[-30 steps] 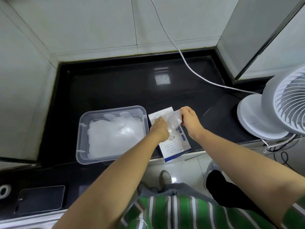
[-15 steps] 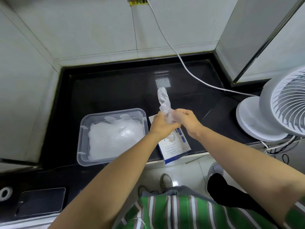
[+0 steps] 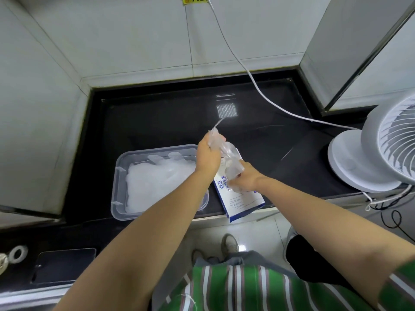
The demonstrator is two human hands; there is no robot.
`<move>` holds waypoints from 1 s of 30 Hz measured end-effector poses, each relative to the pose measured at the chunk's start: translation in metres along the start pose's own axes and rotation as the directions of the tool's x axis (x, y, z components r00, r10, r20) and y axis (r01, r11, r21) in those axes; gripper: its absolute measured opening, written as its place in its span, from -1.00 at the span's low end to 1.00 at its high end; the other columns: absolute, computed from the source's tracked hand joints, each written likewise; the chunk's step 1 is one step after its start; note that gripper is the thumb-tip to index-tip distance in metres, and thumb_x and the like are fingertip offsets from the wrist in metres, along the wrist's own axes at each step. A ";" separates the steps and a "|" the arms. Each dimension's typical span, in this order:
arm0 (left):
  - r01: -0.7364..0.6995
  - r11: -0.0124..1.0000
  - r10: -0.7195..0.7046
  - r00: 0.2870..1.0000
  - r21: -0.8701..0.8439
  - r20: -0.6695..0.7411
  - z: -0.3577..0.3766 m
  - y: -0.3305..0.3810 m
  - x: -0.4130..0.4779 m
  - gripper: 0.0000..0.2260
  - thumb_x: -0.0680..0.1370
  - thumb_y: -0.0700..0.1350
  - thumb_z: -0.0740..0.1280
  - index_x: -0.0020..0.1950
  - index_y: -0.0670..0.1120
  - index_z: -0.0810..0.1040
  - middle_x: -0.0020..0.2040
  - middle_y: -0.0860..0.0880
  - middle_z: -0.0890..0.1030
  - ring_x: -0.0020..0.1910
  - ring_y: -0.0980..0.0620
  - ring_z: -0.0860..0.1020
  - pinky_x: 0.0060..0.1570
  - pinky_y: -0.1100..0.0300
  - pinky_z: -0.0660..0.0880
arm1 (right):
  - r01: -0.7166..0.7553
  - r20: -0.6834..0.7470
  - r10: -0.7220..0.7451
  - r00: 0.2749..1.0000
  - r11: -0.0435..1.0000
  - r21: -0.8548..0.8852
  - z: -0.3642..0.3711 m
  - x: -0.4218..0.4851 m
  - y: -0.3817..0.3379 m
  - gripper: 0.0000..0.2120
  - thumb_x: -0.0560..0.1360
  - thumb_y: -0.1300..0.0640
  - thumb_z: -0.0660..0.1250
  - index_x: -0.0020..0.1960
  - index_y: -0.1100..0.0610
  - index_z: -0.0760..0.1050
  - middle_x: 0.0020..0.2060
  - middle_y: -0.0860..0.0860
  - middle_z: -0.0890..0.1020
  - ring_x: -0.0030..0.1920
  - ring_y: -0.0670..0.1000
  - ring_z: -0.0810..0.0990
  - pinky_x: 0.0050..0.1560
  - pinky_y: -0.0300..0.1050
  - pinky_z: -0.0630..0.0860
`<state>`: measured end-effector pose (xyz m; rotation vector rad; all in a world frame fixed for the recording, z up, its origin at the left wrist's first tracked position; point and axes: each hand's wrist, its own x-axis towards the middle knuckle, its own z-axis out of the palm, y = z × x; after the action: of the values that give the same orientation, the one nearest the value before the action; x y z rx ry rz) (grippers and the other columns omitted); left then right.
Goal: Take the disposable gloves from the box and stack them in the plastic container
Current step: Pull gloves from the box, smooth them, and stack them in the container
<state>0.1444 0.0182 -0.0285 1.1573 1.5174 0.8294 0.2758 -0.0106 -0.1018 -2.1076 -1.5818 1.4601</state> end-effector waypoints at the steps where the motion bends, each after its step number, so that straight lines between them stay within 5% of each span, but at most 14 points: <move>1: -0.023 0.999 0.023 1.000 -0.035 0.003 -0.004 0.004 -0.001 -0.74 0.68 -0.13 0.12 0.18 -0.20 0.55 0.02 -0.16 0.61 0.01 -0.06 0.59 -0.05 0.20 0.53 | 0.019 0.025 -0.020 0.999 0.999 0.044 -0.004 0.001 0.002 -0.53 0.40 0.08 0.47 0.26 0.06 0.41 0.08 0.04 0.55 0.07 0.08 0.58 -0.01 -0.02 0.57; 3: 0.035 0.992 -0.033 0.999 -0.122 0.020 -0.016 0.011 -0.002 -0.71 0.67 -0.09 0.10 0.13 -0.14 0.59 -0.10 -0.05 0.61 -0.09 0.04 0.58 -0.19 0.27 0.48 | 0.068 0.010 -0.070 0.997 0.989 0.135 -0.015 -0.001 0.003 -0.71 0.52 0.10 0.35 0.22 0.09 0.45 0.04 0.03 0.58 0.05 0.04 0.58 0.06 -0.03 0.55; 6: 0.175 0.949 -0.166 0.985 -0.262 0.053 -0.037 0.006 0.003 -0.74 0.61 -0.07 0.14 0.10 -0.05 0.61 -0.08 -0.02 0.63 -0.08 0.07 0.59 -0.13 0.23 0.49 | 0.088 -0.138 -0.026 0.990 0.883 0.462 -0.030 -0.006 -0.008 -0.83 0.61 0.19 0.17 0.08 0.20 0.52 -0.09 0.14 0.59 -0.22 -0.02 0.52 -0.20 -0.17 0.45; 9: 0.235 0.906 -0.237 0.971 -0.352 0.037 -0.058 0.000 0.004 -0.70 0.54 -0.03 0.15 0.14 -0.03 0.61 0.11 -0.09 0.65 0.11 -0.03 0.59 0.14 0.07 0.52 | 0.038 -0.039 -0.014 0.999 0.682 0.730 -0.039 -0.016 -0.027 -0.58 0.66 0.01 -0.02 -0.03 0.22 0.52 -0.26 0.15 0.59 -0.35 0.01 0.49 -0.29 -0.16 0.40; 12: 0.207 0.920 -0.193 0.978 -0.332 0.076 -0.071 -0.007 0.003 -0.64 0.47 -0.08 0.14 0.15 -0.04 0.62 0.16 -0.13 0.64 0.14 -0.07 0.58 0.24 0.00 0.51 | 0.008 0.128 -0.153 0.980 0.672 0.740 -0.037 -0.018 -0.036 -0.18 0.58 -0.40 -0.18 0.02 0.25 0.56 -0.35 0.14 0.57 -0.34 0.03 0.53 -0.15 -0.10 0.47; 15: 0.262 0.925 -0.242 0.964 -0.275 0.106 -0.082 -0.015 0.004 -0.58 0.42 -0.01 0.16 0.21 0.04 0.61 0.24 -0.11 0.59 0.19 -0.06 0.54 0.27 -0.02 0.48 | -0.008 0.215 -0.261 0.941 0.619 0.785 -0.031 -0.016 -0.046 0.02 0.41 -0.58 -0.08 0.12 0.35 0.57 -0.15 0.21 0.64 -0.11 0.12 0.63 0.08 -0.03 0.47; 19: 0.172 0.973 -0.149 0.977 -0.151 0.150 -0.099 -0.016 -0.004 -0.58 0.56 -0.18 0.05 0.03 0.19 0.65 0.24 -0.11 0.57 0.24 -0.06 0.50 0.31 0.01 0.42 | -0.041 0.343 -0.225 0.912 0.782 0.622 -0.030 -0.017 -0.057 -0.11 0.48 -0.50 0.01 -0.07 0.35 0.57 -0.18 0.19 0.61 -0.13 0.06 0.64 0.05 -0.09 0.50; 23: 0.082 0.981 -0.054 0.986 -0.178 0.155 -0.121 -0.032 -0.011 -0.63 0.62 -0.09 0.07 0.17 0.24 0.60 0.31 0.00 0.52 0.29 -0.01 0.47 0.38 -0.08 0.37 | -0.090 0.483 -0.115 0.868 0.920 0.382 -0.024 -0.016 -0.066 -0.12 0.46 -0.51 0.05 0.25 0.25 0.58 0.20 0.27 0.59 0.10 0.16 0.57 0.18 -0.04 0.48; 27: 0.076 0.978 -0.042 0.984 -0.197 0.172 -0.134 -0.040 -0.010 -0.68 0.66 -0.02 0.07 0.25 0.28 0.53 0.37 0.03 0.48 0.33 -0.06 0.45 0.38 -0.12 0.36 | 0.002 0.404 -0.223 0.887 0.877 0.480 -0.010 -0.023 -0.086 -0.62 0.58 -0.10 0.30 0.16 0.19 0.62 0.02 0.14 0.67 0.01 0.07 0.64 0.13 -0.04 0.53; 30: 0.129 0.944 -0.073 0.979 -0.303 0.188 -0.142 -0.046 -0.011 -0.66 0.65 0.00 0.09 0.40 0.13 0.43 0.37 -0.03 0.47 0.37 -0.05 0.44 0.34 -0.04 0.40 | 0.185 0.235 -0.340 0.911 0.844 0.504 0.002 -0.020 -0.100 -0.82 0.52 0.22 0.42 0.09 0.29 0.61 -0.06 0.14 0.65 -0.04 0.07 0.60 0.18 0.03 0.51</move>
<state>-0.0044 0.0012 -0.0321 0.8839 1.2374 0.8414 0.2078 0.0170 -0.0305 -1.3747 -1.3477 1.9079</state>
